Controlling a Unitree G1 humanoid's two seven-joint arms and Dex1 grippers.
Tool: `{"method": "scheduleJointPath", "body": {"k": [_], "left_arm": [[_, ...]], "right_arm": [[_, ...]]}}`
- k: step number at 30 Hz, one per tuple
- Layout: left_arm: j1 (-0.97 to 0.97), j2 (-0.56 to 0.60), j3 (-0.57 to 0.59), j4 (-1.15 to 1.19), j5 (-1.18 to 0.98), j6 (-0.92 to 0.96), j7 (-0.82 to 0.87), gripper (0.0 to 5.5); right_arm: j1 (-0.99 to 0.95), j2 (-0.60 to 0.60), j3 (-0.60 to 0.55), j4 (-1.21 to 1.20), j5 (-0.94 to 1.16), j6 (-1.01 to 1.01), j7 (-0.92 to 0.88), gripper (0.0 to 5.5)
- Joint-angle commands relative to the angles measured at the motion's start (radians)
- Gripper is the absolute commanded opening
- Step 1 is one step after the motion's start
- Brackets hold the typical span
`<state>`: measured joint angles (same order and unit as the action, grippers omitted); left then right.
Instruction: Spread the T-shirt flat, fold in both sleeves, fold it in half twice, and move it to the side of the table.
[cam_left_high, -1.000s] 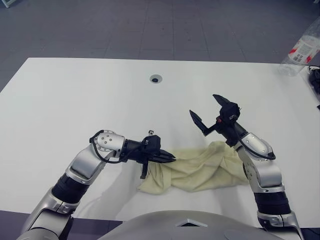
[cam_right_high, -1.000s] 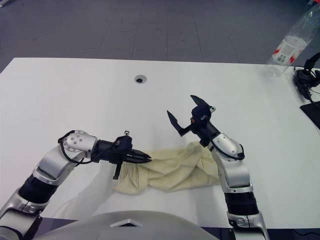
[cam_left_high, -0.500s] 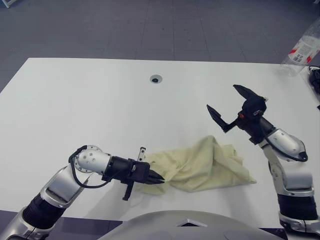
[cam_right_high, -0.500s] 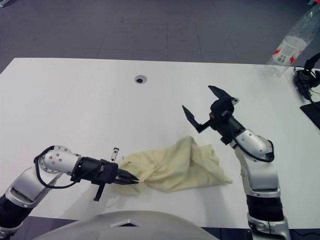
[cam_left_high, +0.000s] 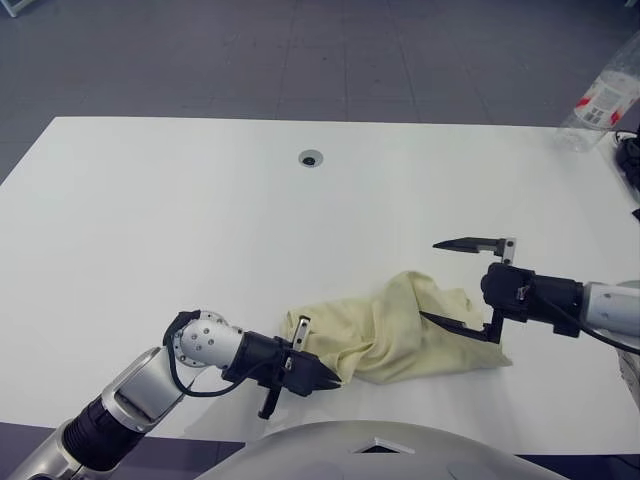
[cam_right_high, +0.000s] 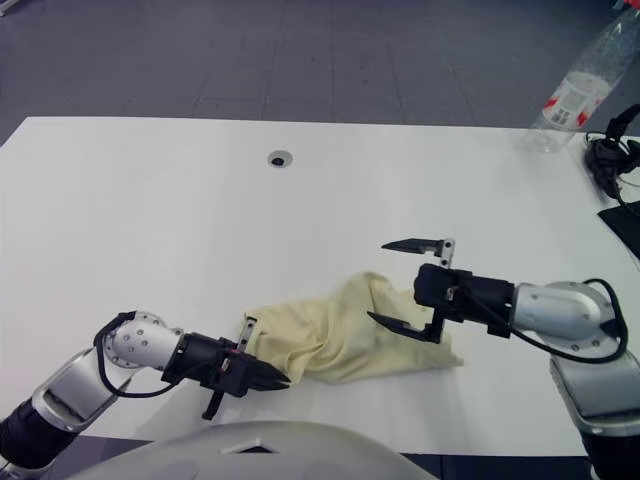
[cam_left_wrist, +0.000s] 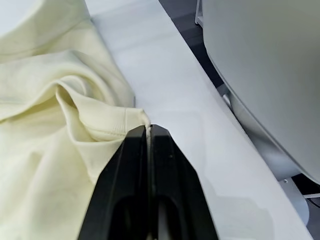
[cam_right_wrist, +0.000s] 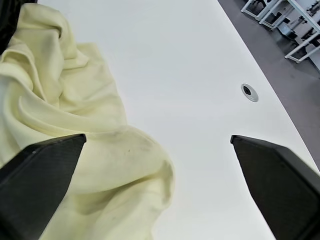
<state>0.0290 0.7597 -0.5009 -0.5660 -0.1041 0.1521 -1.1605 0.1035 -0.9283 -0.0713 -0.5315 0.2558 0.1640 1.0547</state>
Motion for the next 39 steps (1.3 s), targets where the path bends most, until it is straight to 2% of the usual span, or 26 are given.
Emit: {"method": "scheduleJointPath", "body": {"k": [1, 6, 12, 19, 30, 39], "left_arm": [[-0.027, -0.008, -0.022, 0.001, 0.015, 0.014, 0.006, 0.02], [-0.045, -0.011, -0.063, -0.004, 0.025, 0.019, -0.005, 0.02], [-0.059, -0.028, -0.111, -0.024, 0.036, 0.04, -0.008, 0.02], [-0.069, -0.042, -0.149, -0.035, 0.049, 0.065, 0.0, 0.02], [-0.082, -0.071, -0.177, -0.043, 0.058, 0.1, 0.027, 0.02], [-0.095, -0.085, -0.187, -0.041, 0.057, 0.112, 0.037, 0.0]], "right_arm": [[-0.204, -0.006, 0.157, 0.099, -0.085, 0.0, 0.065, 5.4], [-0.408, 0.022, 0.336, 0.211, -0.187, -0.011, 0.164, 5.4], [-0.559, 0.057, 0.458, 0.326, -0.163, 0.094, 0.342, 5.4], [-0.677, 0.118, 0.531, 0.429, -0.148, 0.202, 0.455, 5.4], [-0.726, 0.185, 0.644, 0.546, -0.249, 0.141, 0.498, 5.4], [-0.709, 0.205, 0.682, 0.558, -0.287, 0.1, 0.501, 3.93]]}}
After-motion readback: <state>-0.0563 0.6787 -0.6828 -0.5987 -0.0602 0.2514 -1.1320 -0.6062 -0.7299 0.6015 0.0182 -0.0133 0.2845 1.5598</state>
